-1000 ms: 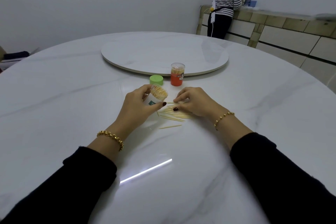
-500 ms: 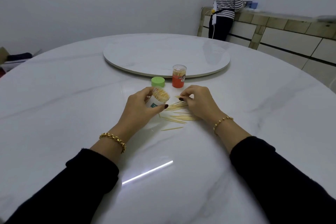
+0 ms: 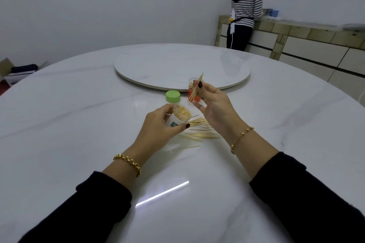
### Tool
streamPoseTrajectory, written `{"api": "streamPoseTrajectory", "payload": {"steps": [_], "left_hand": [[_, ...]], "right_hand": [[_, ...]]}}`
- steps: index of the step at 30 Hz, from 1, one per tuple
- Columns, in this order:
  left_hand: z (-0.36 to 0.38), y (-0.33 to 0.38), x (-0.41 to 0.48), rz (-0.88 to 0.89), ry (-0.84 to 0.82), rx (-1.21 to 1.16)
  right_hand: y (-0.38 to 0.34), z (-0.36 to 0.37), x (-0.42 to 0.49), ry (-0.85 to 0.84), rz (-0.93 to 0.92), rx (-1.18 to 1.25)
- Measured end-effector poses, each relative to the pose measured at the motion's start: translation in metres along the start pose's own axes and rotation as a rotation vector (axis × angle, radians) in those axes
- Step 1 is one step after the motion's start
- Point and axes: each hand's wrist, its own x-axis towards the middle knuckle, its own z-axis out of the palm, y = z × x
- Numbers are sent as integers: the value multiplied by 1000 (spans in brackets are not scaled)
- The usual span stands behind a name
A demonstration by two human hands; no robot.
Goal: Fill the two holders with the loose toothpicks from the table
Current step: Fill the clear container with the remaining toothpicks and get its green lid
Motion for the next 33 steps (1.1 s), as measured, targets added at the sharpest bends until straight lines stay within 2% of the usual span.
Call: {"api": "streamPoseTrajectory", "payload": {"steps": [4,8,12,14,17,20,25,30,33], "left_hand": [[0,3,-1,-6,28,-48],[-4,2,1,-33,54,-77],[-5,0,1,-49,63,-63],[-5,-1,1,-58,68,-67],[-5,0,1,-59,78,-67],[-5,1,1,-55,79,-73],[-6,-2,1,-42,81,-11],[-11,-9,5,-84,106,-41],[-17,-14,8,-120,135,-38]], "right_hand": [[21,11,-8,-13,52,35],[33,13,-14,-47,46,-71],[28,12,-10,20,-64,-185],[29,11,-13,37,-188,-341],[37,14,-19,5,-353,-612],[44,21,-25,-63,-407,-734],[53,19,-24,-195,-432,-990],[44,12,-21,-119,-425,-928],[46,3,-15,-45,-348,-992]]}}
